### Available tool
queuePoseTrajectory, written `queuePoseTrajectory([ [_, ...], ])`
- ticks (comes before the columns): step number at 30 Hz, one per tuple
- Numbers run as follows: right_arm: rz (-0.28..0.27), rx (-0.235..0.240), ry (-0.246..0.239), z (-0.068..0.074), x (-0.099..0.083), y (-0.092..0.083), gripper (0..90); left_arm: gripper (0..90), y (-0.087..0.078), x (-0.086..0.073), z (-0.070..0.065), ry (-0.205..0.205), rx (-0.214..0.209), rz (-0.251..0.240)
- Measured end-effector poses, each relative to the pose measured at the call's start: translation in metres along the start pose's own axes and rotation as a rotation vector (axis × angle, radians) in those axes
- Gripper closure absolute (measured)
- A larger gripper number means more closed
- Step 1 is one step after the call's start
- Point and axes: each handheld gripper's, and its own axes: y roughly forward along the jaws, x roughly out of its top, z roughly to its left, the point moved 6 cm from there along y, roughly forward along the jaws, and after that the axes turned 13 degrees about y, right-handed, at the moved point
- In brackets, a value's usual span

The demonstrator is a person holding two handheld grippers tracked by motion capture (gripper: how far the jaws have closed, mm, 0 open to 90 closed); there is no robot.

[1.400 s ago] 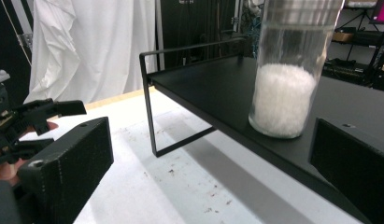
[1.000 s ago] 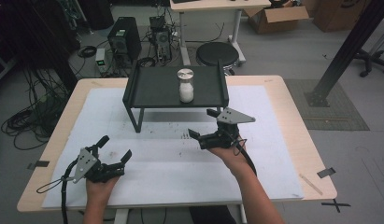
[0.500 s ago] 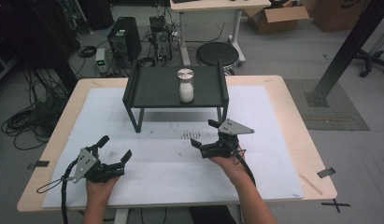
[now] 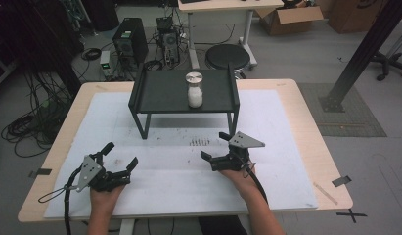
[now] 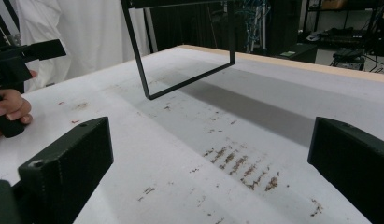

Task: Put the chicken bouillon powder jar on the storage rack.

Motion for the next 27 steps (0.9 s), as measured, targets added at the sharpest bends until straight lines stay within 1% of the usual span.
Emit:
queuePoseTrajectory([
  [7, -0.004, -0.001, 0.012, -0.002, -0.010, 0.000, 0.2, 0.6, 0.000, 0.000, 0.000, -0.001, 0.000, 0.000],
  [13, -0.031, 0.004, 0.003, -0.002, -0.010, -0.003, 0.2, 0.6, 0.000, 0.000, 0.000, -0.001, 0.000, 0.001],
  [15, -0.047, 0.005, -0.008, -0.001, -0.010, -0.004, 0.3, 0.6, 0.000, 0.000, 0.000, -0.001, 0.000, 0.001],
  [17, -0.074, 0.007, -0.026, 0.001, -0.010, -0.007, 0.3, 0.6, 0.000, 0.000, 0.000, -0.001, 0.000, 0.002],
  [23, -0.167, 0.027, -0.084, 0.007, -0.011, -0.016, 0.3, 0.6, 0.000, 0.000, 0.000, -0.004, 0.000, 0.004],
  [24, -0.183, 0.031, -0.102, 0.008, -0.012, -0.018, 0.4, 0.6, 0.000, 0.000, 0.000, -0.004, 0.000, 0.005],
  [27, -0.205, 0.037, -0.132, 0.011, -0.013, -0.020, 0.2, 0.7, 0.000, 0.000, 0.000, -0.003, 0.000, 0.005],
])
